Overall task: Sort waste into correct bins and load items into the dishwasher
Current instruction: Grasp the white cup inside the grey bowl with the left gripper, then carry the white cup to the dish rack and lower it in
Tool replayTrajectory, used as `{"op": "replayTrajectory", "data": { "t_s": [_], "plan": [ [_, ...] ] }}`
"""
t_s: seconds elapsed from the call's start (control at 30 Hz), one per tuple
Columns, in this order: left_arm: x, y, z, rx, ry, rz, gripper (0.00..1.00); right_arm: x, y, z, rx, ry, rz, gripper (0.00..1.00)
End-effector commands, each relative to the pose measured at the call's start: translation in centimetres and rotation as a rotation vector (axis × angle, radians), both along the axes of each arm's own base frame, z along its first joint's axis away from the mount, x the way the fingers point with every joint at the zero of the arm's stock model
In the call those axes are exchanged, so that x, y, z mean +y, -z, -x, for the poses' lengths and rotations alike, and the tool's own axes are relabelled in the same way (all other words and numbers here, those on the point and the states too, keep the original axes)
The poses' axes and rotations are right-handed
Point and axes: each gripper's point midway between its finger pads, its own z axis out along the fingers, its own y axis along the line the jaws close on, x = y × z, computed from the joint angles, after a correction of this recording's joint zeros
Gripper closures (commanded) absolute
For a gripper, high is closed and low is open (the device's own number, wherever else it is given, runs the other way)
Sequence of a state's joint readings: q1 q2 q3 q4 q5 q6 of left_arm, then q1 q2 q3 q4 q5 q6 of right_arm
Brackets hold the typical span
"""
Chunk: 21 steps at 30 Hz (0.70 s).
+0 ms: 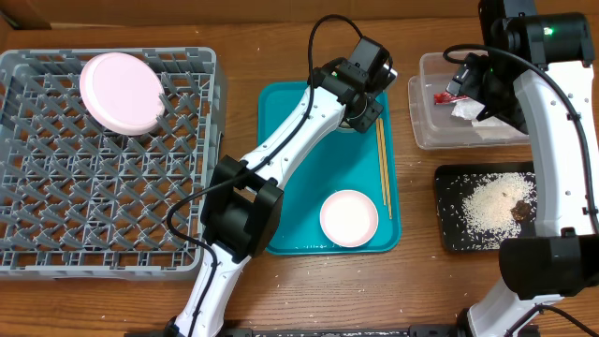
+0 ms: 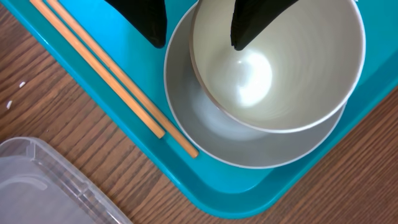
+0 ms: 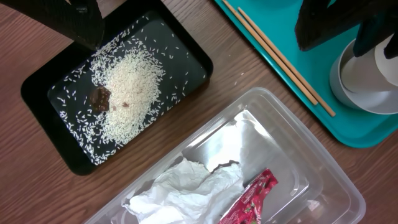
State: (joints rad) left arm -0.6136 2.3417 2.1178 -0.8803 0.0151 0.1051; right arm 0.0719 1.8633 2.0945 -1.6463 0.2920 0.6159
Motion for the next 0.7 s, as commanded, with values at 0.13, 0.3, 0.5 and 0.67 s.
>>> {"op": "replayTrajectory", "data": {
  "t_s": [0.13, 0.3, 0.5, 0.67],
  "plan": [
    [0.1, 1.8, 0.7, 0.040, 0.009, -0.017, 0.62, -0.1, -1.4, 0.0, -0.042, -0.010, 0.002, 0.00],
    [0.2, 1.8, 0.4, 0.028, 0.009, -0.025, 0.76, -0.1, -1.4, 0.0, -0.043, -0.010, 0.002, 0.00],
    [-0.2, 0.8, -0.2, 0.012, -0.037, 0.011, 0.96, -0.1, -1.4, 0.0, -0.043, -0.010, 0.002, 0.00],
    [-0.8, -4.6, -1.2, -0.038, -0.110, 0.097, 0.96, -0.1, -1.4, 0.0, -0.043, -0.010, 0.002, 0.00]
  ]
}}
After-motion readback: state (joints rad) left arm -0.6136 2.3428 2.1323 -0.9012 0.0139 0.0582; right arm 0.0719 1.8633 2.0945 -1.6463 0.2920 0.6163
